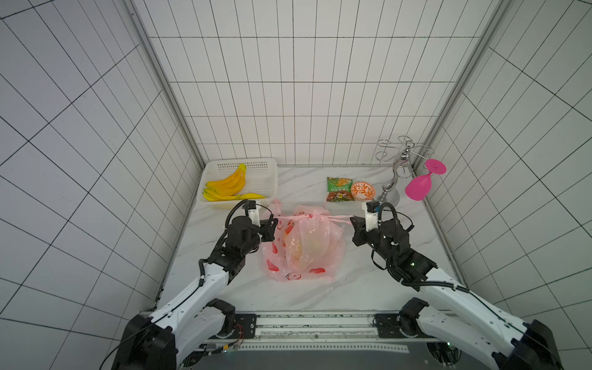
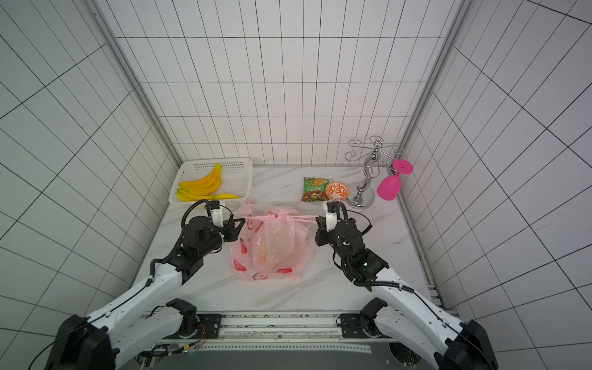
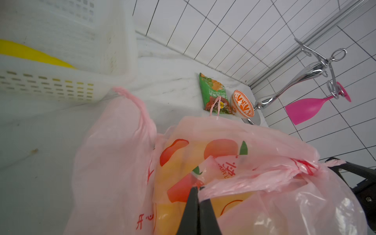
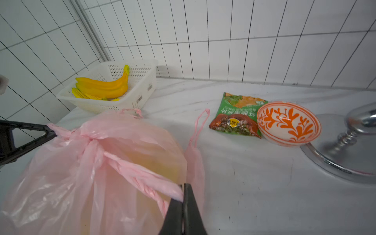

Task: Place the banana into a plastic bag & tie a knot
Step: Tie the plastic bag at the center of the board.

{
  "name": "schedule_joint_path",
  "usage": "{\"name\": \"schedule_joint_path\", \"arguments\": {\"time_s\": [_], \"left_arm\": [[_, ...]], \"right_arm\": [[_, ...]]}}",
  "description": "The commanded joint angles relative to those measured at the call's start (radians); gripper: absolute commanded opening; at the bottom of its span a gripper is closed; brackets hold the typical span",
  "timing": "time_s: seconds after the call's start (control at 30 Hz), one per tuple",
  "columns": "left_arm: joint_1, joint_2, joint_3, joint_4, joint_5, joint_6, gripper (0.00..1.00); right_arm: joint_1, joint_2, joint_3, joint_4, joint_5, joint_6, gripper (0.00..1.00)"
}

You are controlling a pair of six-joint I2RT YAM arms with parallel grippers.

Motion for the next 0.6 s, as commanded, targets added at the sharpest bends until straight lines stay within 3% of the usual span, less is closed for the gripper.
{"name": "schedule_joint_path", "arguments": {"time_s": [0.0,0.2,0.57], "left_arm": [[0.142,0.012,-0.073,0.052,-0.118,-0.094,0.0],[0.179,0.01,0.027,-0.059,-0.083,-0.042,0.0],[0.177,-0.088,0.187,-0.143,-0.108,-0.021,0.0]], "right_arm": [[-0.098,-0.017,-0.108,-0.035,0.158,0.102,0.0],[-0.107,-0.016,-0.138,-0.039,0.186,0.119,0.0],[-0.154,-0.029,0.132,-0.162,0.254,0.048,0.0]]}}
